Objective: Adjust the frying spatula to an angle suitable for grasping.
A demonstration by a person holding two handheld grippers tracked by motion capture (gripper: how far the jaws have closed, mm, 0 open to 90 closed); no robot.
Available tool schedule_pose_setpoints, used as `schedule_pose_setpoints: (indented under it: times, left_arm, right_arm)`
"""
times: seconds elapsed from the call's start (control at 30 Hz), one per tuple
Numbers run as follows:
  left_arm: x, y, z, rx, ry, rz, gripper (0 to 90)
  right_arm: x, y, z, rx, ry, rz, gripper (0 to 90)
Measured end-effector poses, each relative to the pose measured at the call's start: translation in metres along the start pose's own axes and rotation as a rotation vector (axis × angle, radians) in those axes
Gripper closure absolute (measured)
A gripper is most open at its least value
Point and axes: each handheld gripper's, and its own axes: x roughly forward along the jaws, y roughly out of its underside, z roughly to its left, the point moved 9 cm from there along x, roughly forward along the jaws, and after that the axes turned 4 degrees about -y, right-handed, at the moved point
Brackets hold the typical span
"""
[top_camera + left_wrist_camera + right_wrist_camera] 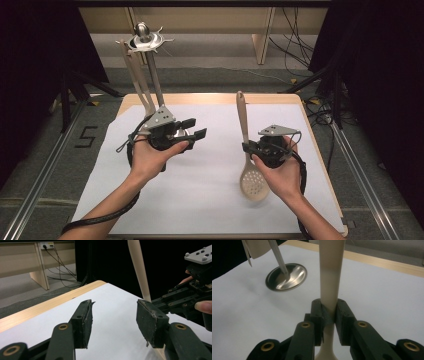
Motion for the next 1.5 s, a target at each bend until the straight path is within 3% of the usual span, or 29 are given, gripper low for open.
schedule_pose_setpoints:
  times: [0.03, 0.07, 0.17, 0.23, 0.3, 0.4, 0.5, 0.57, 0.7, 0.73, 0.83, 0.93, 1.13, 1.23, 1.3, 1.33, 1.4, 1.5]
  left_arm:
    - [0.002, 0.000, -0.002, 0.002, 0.004, -0.001, 46.3]
    - [0.004, 0.000, -0.003, 0.006, 0.008, 0.001, 46.5]
    - [0.009, 0.000, -0.007, 0.010, 0.019, 0.003, 46.7]
    - [0.012, 0.000, -0.009, 0.014, 0.023, 0.002, 46.7]
    - [0.014, -0.002, -0.011, 0.016, 0.027, 0.001, 46.7]
    - [0.017, -0.004, -0.013, 0.015, 0.033, -0.004, 46.8]
    - [0.020, -0.007, -0.016, 0.010, 0.045, -0.010, 46.8]
    - [0.022, -0.008, -0.018, 0.004, 0.050, -0.012, 46.9]
    - [0.027, -0.011, -0.021, -0.007, 0.064, -0.017, 48.2]
    - [0.028, -0.012, -0.022, -0.013, 0.064, -0.020, 48.9]
    - [0.032, -0.013, -0.024, -0.022, 0.076, -0.022, 49.8]
    - [0.035, -0.012, -0.025, -0.030, 0.082, -0.022, 51.6]
    - [0.038, -0.012, -0.026, -0.030, 0.091, -0.026, 57.0]
    - [0.039, -0.012, -0.027, -0.037, 0.097, -0.028, 57.9]
    - [0.040, -0.012, -0.028, -0.038, 0.104, -0.031, 58.4]
    - [0.040, -0.013, -0.029, -0.040, 0.107, -0.034, 58.9]
    - [0.041, -0.013, -0.030, -0.043, 0.110, -0.037, 60.1]
    - [0.041, -0.013, -0.032, -0.043, 0.122, -0.040, 62.2]
  right_arm:
    - [0.000, 0.000, 0.003, 0.007, 0.005, 0.010, 78.8]
    - [0.000, -0.002, 0.001, -0.032, 0.008, 0.007, 78.8]
    - [0.002, -0.004, 0.008, -0.022, -0.009, 0.011, 78.8]
    - [0.003, -0.007, 0.011, -0.042, -0.015, 0.001, 78.8]
    - [0.004, -0.009, 0.015, -0.011, -0.013, -0.011, 78.8]
    - [0.004, -0.011, 0.016, -0.048, -0.016, -0.012, 78.8]
    - [0.005, -0.011, 0.022, -0.026, -0.032, -0.003, 78.8]
    - [0.007, -0.013, 0.023, -0.041, -0.030, -0.025, 78.8]
    - [0.007, -0.014, 0.026, -0.053, -0.034, -0.016, 78.8]
    - [0.007, -0.013, 0.030, -0.033, -0.045, -0.011, 78.8]
    - [0.006, -0.016, 0.028, -0.071, -0.030, -0.022, 78.8]
    - [0.006, -0.016, 0.033, -0.043, -0.044, -0.020, 78.8]
    - [0.006, -0.018, 0.035, -0.059, -0.047, -0.030, 78.8]
    - [0.008, -0.020, 0.035, -0.097, -0.049, -0.042, 78.8]
    - [0.008, -0.020, 0.038, -0.085, -0.060, -0.042, 78.8]
    - [0.008, -0.019, 0.041, -0.052, -0.062, -0.032, 78.8]
    - [0.008, -0.020, 0.039, -0.084, -0.052, -0.037, 78.8]
    - [0.008, -0.020, 0.040, -0.077, -0.056, -0.033, 78.8]
